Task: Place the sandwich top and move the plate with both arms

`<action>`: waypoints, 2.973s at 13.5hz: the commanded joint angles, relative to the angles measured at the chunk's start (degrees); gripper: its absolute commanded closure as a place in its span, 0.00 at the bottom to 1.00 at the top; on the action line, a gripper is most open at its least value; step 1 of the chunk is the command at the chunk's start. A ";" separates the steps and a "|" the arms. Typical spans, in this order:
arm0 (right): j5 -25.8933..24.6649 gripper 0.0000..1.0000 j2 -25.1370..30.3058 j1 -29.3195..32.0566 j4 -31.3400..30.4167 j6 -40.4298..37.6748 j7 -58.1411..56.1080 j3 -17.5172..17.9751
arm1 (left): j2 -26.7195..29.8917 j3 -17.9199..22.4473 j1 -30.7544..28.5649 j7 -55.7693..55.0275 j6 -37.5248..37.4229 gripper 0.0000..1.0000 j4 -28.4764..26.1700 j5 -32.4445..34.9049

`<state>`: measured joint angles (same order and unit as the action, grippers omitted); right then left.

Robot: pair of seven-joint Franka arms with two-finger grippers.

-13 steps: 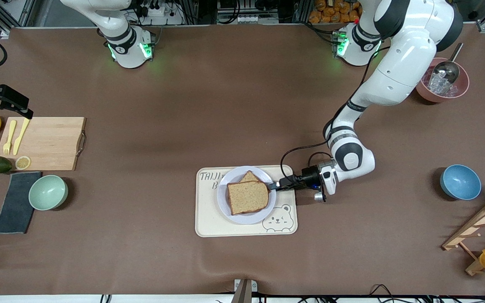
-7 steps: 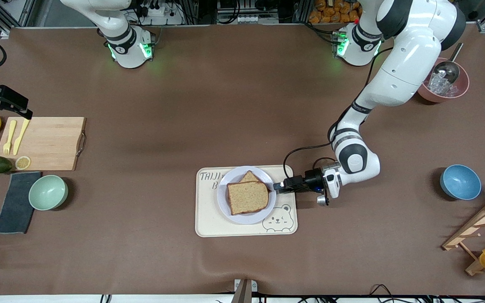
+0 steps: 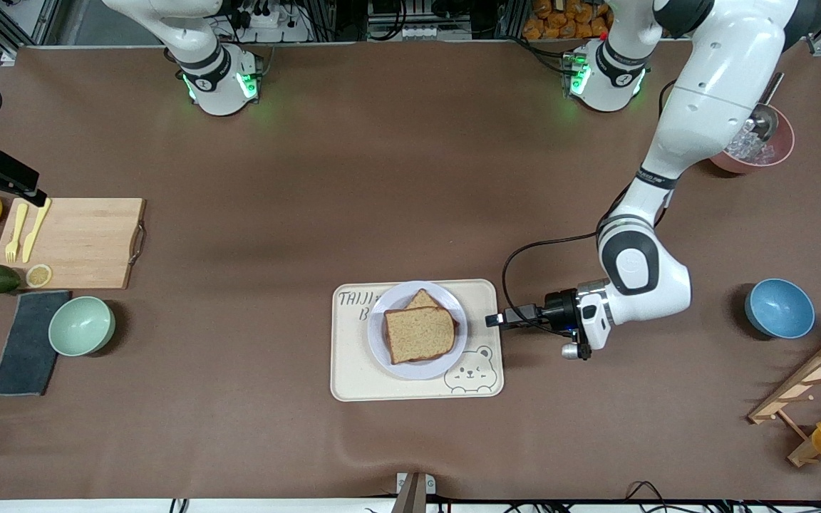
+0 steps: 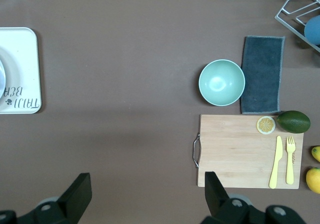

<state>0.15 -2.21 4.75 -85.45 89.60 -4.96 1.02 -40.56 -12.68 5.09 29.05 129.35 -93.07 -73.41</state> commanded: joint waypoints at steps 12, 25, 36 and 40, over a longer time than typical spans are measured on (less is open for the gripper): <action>-0.68 0.00 -0.07 1.58 2.31 1.11 -1.63 0.91 | 13.05 3.27 -5.17 -25.60 -18.41 0.00 10.27 55.54; 0.02 0.00 -0.34 1.93 2.05 1.02 -1.72 0.83 | 28.42 3.45 -5.09 -30.19 -36.09 0.00 11.60 76.91; 0.02 0.00 -0.60 2.98 1.96 1.11 -2.33 0.83 | 33.26 4.68 -7.02 -30.10 -42.69 0.00 13.71 78.07; 0.02 0.00 -0.60 2.90 1.96 1.11 -2.33 0.83 | 36.77 5.12 -9.31 -30.27 -42.69 0.00 10.64 74.64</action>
<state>0.09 -2.70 6.54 -83.91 91.03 -6.51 0.98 -6.15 -7.76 -3.81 -0.13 86.83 -79.60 2.59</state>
